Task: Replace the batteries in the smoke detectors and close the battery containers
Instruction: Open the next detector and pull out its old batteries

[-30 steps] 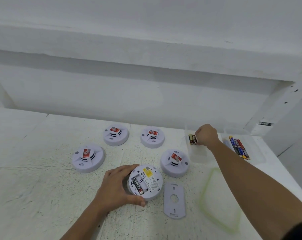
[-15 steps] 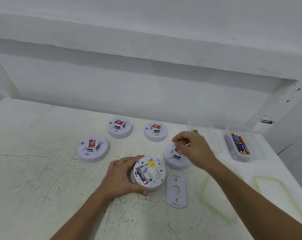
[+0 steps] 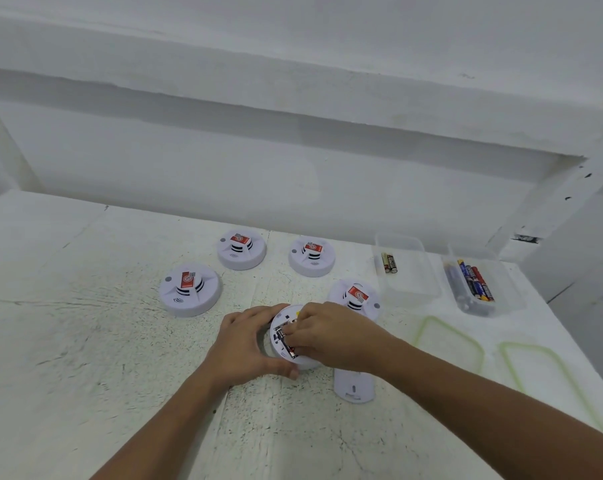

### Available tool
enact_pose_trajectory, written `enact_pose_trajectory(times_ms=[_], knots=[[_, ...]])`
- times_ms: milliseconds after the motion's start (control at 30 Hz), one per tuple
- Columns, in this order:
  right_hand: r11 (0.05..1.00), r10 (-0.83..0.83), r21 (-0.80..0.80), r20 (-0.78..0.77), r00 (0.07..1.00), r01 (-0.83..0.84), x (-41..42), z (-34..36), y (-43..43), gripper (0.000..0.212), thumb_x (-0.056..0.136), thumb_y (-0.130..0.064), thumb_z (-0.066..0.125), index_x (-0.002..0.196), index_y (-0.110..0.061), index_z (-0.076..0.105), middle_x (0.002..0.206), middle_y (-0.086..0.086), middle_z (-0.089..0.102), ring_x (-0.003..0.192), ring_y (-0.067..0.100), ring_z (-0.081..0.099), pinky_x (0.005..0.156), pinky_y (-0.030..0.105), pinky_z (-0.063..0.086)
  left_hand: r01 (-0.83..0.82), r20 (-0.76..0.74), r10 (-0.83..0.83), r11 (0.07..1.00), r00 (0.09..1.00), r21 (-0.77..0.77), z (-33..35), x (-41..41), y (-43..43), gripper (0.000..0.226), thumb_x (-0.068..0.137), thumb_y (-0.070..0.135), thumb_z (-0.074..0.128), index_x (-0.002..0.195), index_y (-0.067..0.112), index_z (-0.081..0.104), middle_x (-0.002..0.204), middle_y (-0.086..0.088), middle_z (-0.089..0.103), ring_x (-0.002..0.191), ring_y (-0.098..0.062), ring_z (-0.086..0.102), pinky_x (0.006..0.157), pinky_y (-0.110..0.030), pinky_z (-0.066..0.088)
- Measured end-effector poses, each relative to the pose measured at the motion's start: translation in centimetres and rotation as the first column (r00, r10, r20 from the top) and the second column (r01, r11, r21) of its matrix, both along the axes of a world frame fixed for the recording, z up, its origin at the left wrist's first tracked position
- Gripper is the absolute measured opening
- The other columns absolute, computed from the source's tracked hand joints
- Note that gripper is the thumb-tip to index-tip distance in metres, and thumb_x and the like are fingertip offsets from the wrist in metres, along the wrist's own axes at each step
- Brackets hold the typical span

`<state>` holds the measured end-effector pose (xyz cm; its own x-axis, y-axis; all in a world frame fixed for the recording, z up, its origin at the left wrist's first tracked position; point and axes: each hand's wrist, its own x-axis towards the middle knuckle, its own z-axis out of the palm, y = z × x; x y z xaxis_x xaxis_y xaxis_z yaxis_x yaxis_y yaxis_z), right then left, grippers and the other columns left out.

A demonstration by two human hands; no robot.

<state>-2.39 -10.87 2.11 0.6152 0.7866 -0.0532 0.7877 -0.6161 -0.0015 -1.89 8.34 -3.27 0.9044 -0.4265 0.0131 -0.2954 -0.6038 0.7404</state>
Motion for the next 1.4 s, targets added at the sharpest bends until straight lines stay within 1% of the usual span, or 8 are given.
enact_pose_trajectory(times_ms=[200, 367, 533, 800, 1000, 1133, 1267, 1400], knots=[[0.969, 0.149, -0.201, 0.000, 0.989, -0.146, 0.7, 0.5, 0.2, 0.034, 0.084, -0.006, 0.064, 0.118, -0.002, 0.061, 0.123, 0.011, 0.064, 0.111, 0.032, 0.056, 0.081, 0.045, 0.053, 0.013, 0.024, -0.014, 1.000, 1.000, 0.011, 0.1, -0.1, 0.0, 0.090, 0.034, 0.075, 0.076, 0.113, 0.067, 0.036, 0.115, 0.046, 0.040, 0.113, 0.027, 0.029, 0.097, -0.010, 0.013], [0.975, 0.207, -0.088, 0.002, 0.978, -0.206, 1.2, 0.5, 0.0, 0.018, 0.080, -0.015, 0.068, 0.093, -0.002, 0.068, 0.101, 0.012, 0.071, 0.089, 0.033, 0.062, 0.053, 0.032, 0.053, 0.015, 0.046, -0.016, 1.000, 0.999, 0.015, 0.2, -0.2, -0.1, 0.091, 0.038, 0.068, 0.083, 0.117, 0.062, 0.037, 0.111, 0.048, 0.040, 0.110, 0.031, 0.027, 0.097, -0.013, 0.015], [0.978, 0.203, -0.043, -0.016, 0.979, -0.203, 1.3, 0.5, -0.1, 0.024, 0.080, -0.020, 0.069, 0.098, -0.005, 0.065, 0.105, 0.009, 0.069, 0.094, 0.030, 0.060, 0.056, 0.033, 0.053, 0.014, 0.021, -0.014, 1.000, 1.000, 0.003, 0.1, -0.1, -0.1, 0.085, 0.039, 0.067, 0.083, 0.111, 0.067, 0.038, 0.111, 0.047, 0.045, 0.110, 0.028, 0.032, 0.098, -0.020, 0.019], [0.967, -0.107, 0.218, -0.135, 0.985, 0.135, -1.3, 0.3, -0.4, 0.026, 0.088, -0.032, 0.046, 0.096, -0.015, 0.064, 0.088, 0.003, 0.065, 0.092, 0.017, 0.054, 0.063, 0.038, 0.050, 0.002, 0.016, -0.002, 1.000, 1.000, -0.028, 0.1, -0.2, -0.1, 0.085, 0.034, 0.077, 0.076, 0.110, 0.070, 0.038, 0.113, 0.043, 0.049, 0.113, 0.026, 0.033, 0.099, -0.020, 0.019], [0.895, -0.271, 0.294, -0.241, 0.932, 0.336, -1.7, -0.2, 0.4, 0.019, 0.086, -0.009, 0.050, 0.091, -0.011, 0.068, 0.085, 0.002, 0.067, 0.078, 0.015, 0.052, 0.065, 0.030, 0.044, -0.008, -0.002, 0.008, 0.999, 1.000, -0.033, -0.6, 0.0, 0.1, 0.094, 0.030, 0.079, 0.076, 0.116, 0.062, 0.042, 0.120, 0.038, 0.052, 0.114, 0.021, 0.036, 0.099, -0.017, 0.018], [0.495, -0.372, 0.500, -0.617, 0.693, 0.711, -0.7, 1.8, -1.1, 0.012, 0.083, -0.007, 0.065, 0.089, -0.016, 0.072, 0.089, -0.005, 0.074, 0.082, 0.010, 0.068, 0.076, 0.025, 0.056, -0.024, -0.014, 0.023, 0.999, 1.000, -0.043, -0.8, 0.2, 0.0, 0.093, 0.027, 0.081, 0.075, 0.113, 0.065, 0.042, 0.118, 0.041, 0.049, 0.116, 0.014, 0.037, 0.095, -0.010, 0.015], [0.022, -0.486, 0.561, -0.717, 0.499, 0.828, 3.4, 3.3, -6.1, 0.019, 0.078, 0.003, 0.065, 0.077, -0.016, 0.068, 0.083, 0.006, 0.073, 0.064, 0.023, 0.065, 0.069, 0.045, 0.055, -0.039, -0.016, 0.039, 0.998, 0.999, -0.042, -1.1, 0.3, 0.1, 0.097, 0.026, 0.082, 0.075, 0.116, 0.062, 0.044, 0.120, 0.041, 0.049, 0.116, 0.014, 0.036, 0.096, -0.012, 0.015], [-0.010, -0.811, 0.560, -0.489, 0.320, 0.829, 6.7, 3.1, -10.6, 0.017, 0.080, 0.006, 0.056, 0.082, -0.005, 0.069, 0.092, 0.014, 0.071, 0.074, 0.022, 0.062, 0.066, 0.029, 0.050, -0.041, -0.002, 0.041, 0.998, 0.999, -0.049, -1.1, 0.4, 0.1, 0.102, 0.027, 0.082, 0.075, 0.122, 0.055, 0.048, 0.119, 0.039, 0.052, 0.114, 0.019, 0.037, 0.099, -0.016, 0.017]])
